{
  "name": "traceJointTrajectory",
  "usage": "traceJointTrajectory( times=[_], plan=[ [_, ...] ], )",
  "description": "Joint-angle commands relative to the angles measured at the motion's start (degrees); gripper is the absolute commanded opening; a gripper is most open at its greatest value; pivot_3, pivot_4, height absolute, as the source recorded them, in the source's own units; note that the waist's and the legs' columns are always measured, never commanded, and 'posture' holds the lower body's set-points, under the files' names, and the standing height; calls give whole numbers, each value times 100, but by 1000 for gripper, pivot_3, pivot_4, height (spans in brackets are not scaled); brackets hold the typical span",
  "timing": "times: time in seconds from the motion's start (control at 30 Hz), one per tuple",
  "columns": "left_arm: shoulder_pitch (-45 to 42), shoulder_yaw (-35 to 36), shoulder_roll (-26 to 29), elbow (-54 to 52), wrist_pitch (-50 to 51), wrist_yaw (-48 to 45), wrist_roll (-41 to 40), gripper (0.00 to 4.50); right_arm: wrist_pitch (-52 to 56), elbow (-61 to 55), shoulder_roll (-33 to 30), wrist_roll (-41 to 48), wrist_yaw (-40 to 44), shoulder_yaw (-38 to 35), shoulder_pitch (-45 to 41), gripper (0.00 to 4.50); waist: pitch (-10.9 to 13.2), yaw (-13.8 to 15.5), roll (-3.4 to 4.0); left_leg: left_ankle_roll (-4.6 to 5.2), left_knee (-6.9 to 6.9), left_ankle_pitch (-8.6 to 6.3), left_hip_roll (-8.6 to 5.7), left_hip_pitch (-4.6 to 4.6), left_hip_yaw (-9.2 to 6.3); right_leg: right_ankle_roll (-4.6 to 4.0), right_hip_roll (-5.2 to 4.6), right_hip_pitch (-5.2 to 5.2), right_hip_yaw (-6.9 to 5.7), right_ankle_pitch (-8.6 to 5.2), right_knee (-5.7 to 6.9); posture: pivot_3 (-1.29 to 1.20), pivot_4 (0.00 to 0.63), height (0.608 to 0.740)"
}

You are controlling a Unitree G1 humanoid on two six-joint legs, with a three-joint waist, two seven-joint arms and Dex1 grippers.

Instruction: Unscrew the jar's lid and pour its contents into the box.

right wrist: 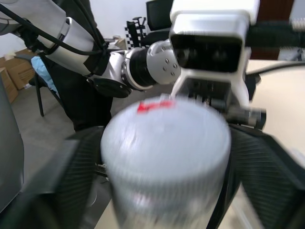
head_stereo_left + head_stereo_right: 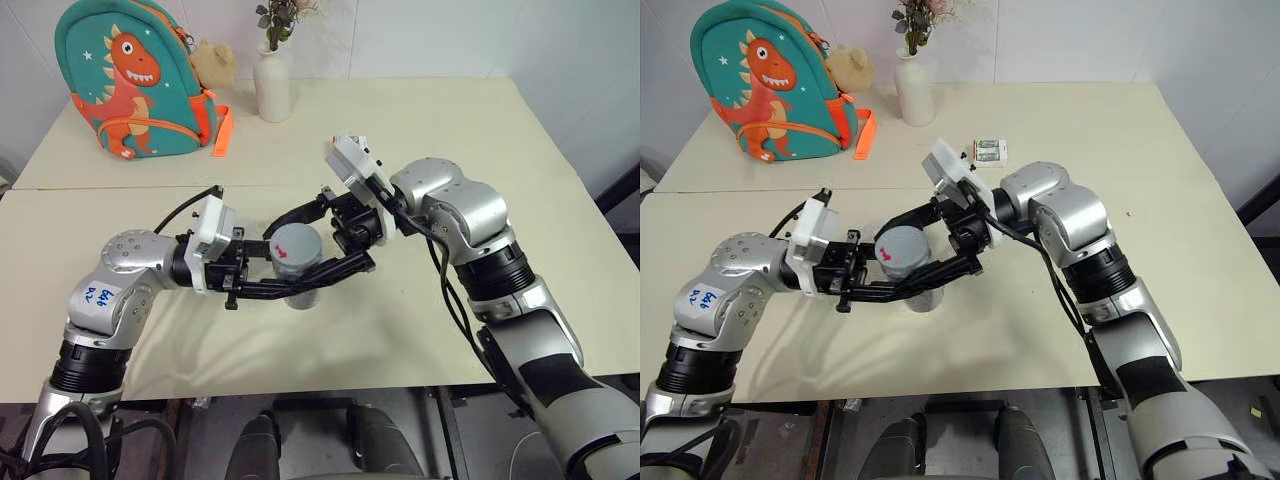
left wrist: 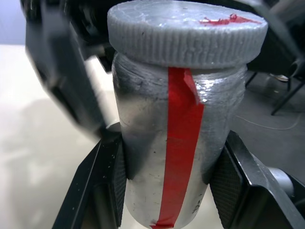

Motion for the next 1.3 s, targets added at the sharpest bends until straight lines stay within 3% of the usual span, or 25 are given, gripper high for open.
traceJointTrajectory(
  times=[0.03,0.3,0.73,1.3],
  plan=[
    [120,273,102,-261,20,75,-153,1965,-149,-202,-21,69,-215,-421,44,4464,0,-2,0,0,0,0,0,1,0,-1,0,0,0,0,1,0,150,740],
    [485,499,261,-390,72,341,-77,1965,-74,-766,62,63,-1255,-874,456,4464,0,7,0,-1,0,0,2,1,0,-2,0,-1,1,-1,2,0,150,740],
    [384,246,0,-419,60,868,69,1965,548,-1586,742,156,-2696,-737,738,4464,0,0,0,-1,1,0,2,4,0,-4,1,-1,4,-2,9,0,150,740],
    [301,376,-42,-450,224,1139,-118,1965,218,-1349,629,-201,-2836,-716,777,4464,0,3,0,-1,0,0,2,4,0,-5,2,-2,4,-2,10,0,150,740]
  ],
)
